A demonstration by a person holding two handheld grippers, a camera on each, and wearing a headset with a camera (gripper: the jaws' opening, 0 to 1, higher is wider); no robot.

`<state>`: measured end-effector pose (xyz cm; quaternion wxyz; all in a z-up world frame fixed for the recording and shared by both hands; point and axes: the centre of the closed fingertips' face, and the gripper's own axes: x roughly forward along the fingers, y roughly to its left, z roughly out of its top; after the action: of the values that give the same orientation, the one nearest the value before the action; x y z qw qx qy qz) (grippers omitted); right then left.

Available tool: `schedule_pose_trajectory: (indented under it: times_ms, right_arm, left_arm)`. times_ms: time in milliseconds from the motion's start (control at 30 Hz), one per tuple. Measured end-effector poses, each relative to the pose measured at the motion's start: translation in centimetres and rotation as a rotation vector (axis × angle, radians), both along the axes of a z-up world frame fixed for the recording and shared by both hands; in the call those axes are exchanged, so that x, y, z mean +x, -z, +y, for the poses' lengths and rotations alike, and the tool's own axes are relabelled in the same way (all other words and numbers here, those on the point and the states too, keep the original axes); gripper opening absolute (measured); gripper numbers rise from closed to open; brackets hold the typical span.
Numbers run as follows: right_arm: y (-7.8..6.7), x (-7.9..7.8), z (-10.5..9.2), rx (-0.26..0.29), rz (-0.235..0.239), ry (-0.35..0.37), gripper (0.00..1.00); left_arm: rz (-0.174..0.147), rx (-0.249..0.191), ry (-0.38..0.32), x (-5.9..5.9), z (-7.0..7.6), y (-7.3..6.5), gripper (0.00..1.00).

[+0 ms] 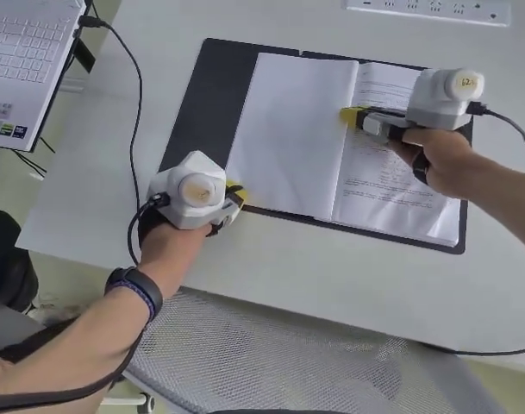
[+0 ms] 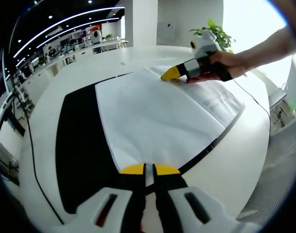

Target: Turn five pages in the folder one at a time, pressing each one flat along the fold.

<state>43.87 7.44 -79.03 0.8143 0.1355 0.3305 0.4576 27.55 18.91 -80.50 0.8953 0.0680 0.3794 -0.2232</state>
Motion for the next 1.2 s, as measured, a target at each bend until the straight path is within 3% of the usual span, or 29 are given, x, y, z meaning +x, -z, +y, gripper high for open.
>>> schedule_pose_trajectory:
  times_ms: [200,333,667,900,1200]
  right_arm:
    - [0.2,2.2,0.2,0.009,0.006,0.025,0.0]
    - [1.2,5.8,-0.1,0.017,0.014,0.063,0.0]
    - [1.5,9.5,-0.6,0.038,0.025,0.149,0.0]
    - [1.0,10.4,-0.6,0.051,0.021,0.188,0.0]
    - [0.9,9.8,-0.9,0.069,0.014,0.188,0.0]
  left_arm:
    - [0.002,-0.001,0.007,0.0,0.0,-0.1,0.04]
    - [0.005,-0.005,0.004,0.0,0.0,-0.1,0.04]
    - [0.008,-0.015,-0.005,0.1,0.1,0.1,0.03]
    - [0.012,-0.016,-0.013,0.2,0.2,0.1,0.02]
    - [0.014,-0.012,-0.007,0.3,0.1,0.0,0.02]
